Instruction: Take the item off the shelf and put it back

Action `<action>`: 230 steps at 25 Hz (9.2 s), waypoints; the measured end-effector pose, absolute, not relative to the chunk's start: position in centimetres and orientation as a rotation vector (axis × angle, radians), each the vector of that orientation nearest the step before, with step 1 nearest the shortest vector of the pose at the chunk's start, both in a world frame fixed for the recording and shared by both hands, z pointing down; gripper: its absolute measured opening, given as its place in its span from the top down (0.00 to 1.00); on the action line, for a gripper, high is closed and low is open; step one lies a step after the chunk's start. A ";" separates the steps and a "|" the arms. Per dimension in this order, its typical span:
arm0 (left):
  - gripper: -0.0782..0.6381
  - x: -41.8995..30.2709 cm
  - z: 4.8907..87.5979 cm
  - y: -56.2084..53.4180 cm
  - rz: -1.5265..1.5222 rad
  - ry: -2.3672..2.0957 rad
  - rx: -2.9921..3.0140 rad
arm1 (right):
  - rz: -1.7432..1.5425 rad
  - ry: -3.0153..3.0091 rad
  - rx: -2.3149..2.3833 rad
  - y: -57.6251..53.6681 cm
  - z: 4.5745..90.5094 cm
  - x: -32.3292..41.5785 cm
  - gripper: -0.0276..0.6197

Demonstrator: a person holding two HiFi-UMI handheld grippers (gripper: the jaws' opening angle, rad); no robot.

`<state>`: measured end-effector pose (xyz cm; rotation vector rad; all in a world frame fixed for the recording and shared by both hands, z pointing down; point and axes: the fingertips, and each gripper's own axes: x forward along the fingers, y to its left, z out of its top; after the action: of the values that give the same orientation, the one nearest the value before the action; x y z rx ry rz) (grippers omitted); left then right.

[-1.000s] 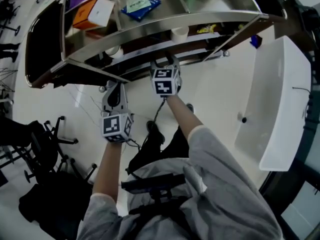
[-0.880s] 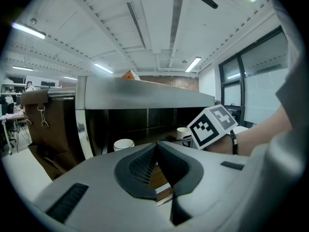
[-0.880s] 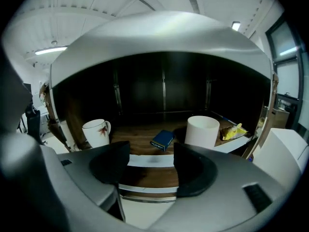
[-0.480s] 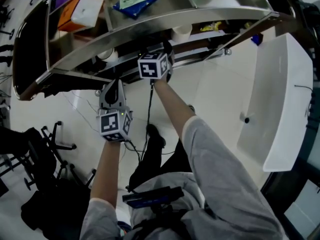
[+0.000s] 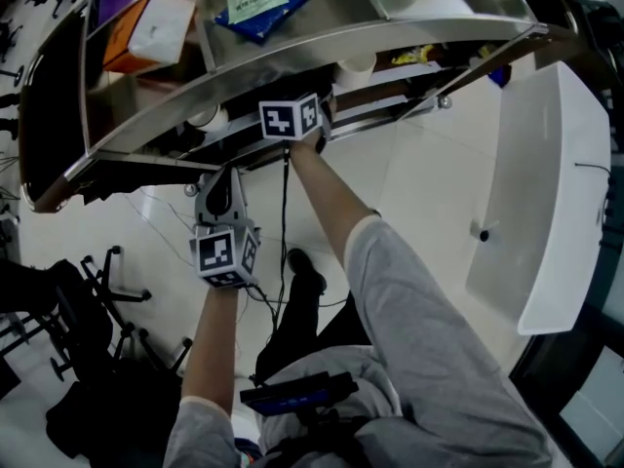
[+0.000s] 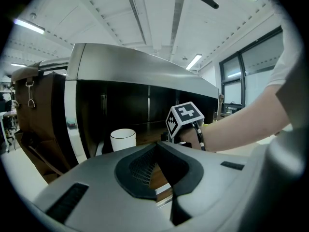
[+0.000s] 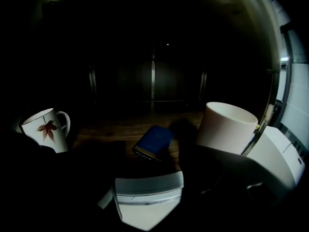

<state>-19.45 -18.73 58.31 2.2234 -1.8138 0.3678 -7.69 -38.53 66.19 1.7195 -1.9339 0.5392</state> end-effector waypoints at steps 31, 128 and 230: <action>0.88 -20.2 58.5 -19.6 0.357 -1.834 2.200 | 0.472 -1.964 1.602 -39.4 66.5 -9.2 0.55; 0.88 -19.8 58.0 -18.0 0.438 -1.977 2.036 | 0.271 -2.340 0.901 -31.0 66.0 -10.3 0.55; 0.88 -23.5 48.4 -4.3 0.311 -2.036 1.948 | 0.507 -2.368 1.291 -15.2 50.6 8.8 0.95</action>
<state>-23.48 -4.29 48.45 1.9475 -2.0357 0.3110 8.79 -15.17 50.65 1.2913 -2.3680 0.5075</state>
